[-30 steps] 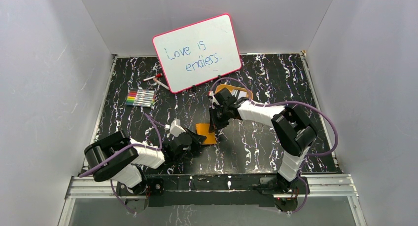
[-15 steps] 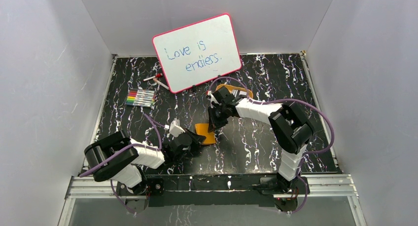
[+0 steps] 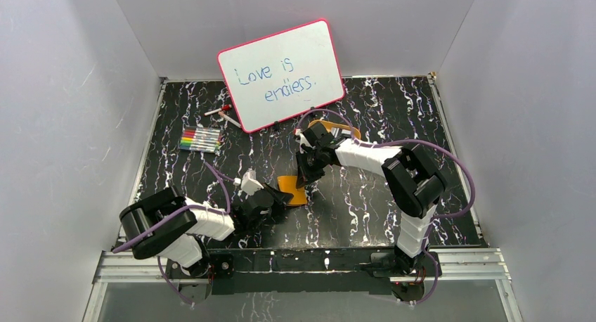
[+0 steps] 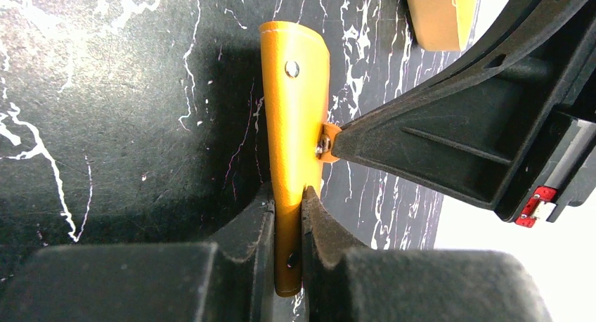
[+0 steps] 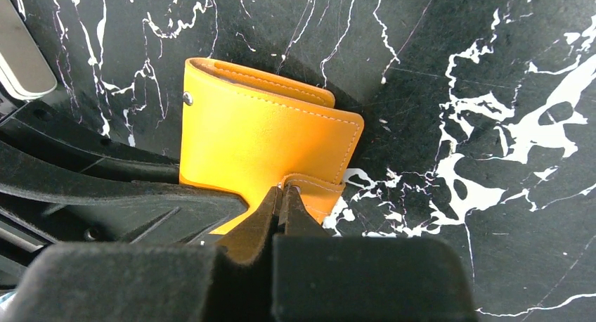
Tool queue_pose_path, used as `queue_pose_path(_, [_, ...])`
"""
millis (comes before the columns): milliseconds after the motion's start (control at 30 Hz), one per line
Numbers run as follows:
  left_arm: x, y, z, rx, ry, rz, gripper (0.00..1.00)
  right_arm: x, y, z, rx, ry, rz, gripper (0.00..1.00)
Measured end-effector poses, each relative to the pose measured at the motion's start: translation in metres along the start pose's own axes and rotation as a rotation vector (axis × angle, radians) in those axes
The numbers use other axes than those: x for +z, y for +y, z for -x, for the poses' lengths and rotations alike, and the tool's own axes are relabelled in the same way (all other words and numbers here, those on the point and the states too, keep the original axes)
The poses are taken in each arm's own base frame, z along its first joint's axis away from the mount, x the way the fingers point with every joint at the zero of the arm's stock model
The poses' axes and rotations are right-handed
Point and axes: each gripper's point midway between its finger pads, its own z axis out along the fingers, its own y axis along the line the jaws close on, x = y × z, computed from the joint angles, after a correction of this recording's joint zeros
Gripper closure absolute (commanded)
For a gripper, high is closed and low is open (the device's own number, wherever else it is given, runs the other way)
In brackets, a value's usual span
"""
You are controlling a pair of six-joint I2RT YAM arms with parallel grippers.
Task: Put the credit cards into the card holder
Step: Close the card holder at the center of the board.
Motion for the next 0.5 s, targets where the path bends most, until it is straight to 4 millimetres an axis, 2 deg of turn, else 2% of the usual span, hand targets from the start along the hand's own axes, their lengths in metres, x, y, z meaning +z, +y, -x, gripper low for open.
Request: queue_pose_path(500, [-0.0009,-0.0011,0.0002,0.003,0.002,0.004,1.00,-0.0069,0.0013,-0.0065,-0.114,0.017,-0.004,1.00])
